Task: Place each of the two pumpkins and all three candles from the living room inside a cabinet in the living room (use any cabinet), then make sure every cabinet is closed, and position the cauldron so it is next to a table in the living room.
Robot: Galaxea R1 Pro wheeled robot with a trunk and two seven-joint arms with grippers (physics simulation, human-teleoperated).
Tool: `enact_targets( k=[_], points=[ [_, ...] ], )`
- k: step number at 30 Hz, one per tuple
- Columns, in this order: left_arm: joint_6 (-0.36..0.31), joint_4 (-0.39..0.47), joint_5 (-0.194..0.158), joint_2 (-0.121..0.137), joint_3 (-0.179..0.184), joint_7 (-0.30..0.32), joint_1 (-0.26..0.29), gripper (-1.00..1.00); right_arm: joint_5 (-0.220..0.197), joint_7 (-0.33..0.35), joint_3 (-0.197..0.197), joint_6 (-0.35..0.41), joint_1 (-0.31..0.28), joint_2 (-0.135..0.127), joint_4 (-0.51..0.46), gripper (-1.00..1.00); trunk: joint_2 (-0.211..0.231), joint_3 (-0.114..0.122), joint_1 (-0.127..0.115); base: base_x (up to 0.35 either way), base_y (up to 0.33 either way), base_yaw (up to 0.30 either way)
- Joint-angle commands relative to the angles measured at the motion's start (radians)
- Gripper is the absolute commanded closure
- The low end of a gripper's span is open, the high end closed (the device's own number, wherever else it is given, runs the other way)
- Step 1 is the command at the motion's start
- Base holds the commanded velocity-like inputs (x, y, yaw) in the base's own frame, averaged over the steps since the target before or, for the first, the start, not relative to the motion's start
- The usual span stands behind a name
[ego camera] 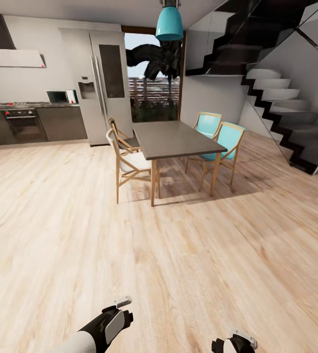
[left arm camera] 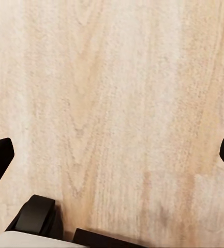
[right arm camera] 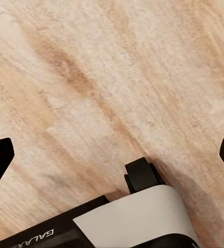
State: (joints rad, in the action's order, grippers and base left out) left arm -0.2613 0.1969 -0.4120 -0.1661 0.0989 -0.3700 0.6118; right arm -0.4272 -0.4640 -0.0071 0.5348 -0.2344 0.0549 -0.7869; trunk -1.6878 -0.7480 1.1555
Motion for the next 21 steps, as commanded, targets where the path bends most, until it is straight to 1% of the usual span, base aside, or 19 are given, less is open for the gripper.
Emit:
enact_targets(
  k=[1, 3, 10, 21],
  points=[
    [-0.005, 0.002, -0.008, 0.000, 0.009, -0.006, 0.000, -1.00, -0.008, -0.007, -0.001, -0.004, 0.000, 0.000, -0.002, -1.00, 0.007, 0.002, -0.004, 0.000, 0.000, -0.134],
    [-0.004, 0.002, -0.008, 0.000, 0.009, -0.006, 0.000, -1.00, -0.008, -0.007, -0.001, -0.014, 0.000, 0.000, -0.002, -1.00, 0.021, 0.009, -0.012, 0.000, 0.000, -0.221],
    [-0.001, 0.002, -0.007, 0.000, 0.009, -0.006, 0.000, -1.00, -0.008, -0.007, -0.005, -0.019, 0.000, 0.000, 0.022, -1.00, 0.021, 0.009, -0.012, 0.000, 0.000, -0.273],
    [0.000, 0.002, -0.007, 0.000, 0.009, -0.006, -0.001, -1.00, -0.008, -0.007, -0.008, -0.019, 0.000, 0.000, 0.025, -1.00, 0.021, 0.009, -0.012, 0.000, 0.000, -0.284]
  ],
)
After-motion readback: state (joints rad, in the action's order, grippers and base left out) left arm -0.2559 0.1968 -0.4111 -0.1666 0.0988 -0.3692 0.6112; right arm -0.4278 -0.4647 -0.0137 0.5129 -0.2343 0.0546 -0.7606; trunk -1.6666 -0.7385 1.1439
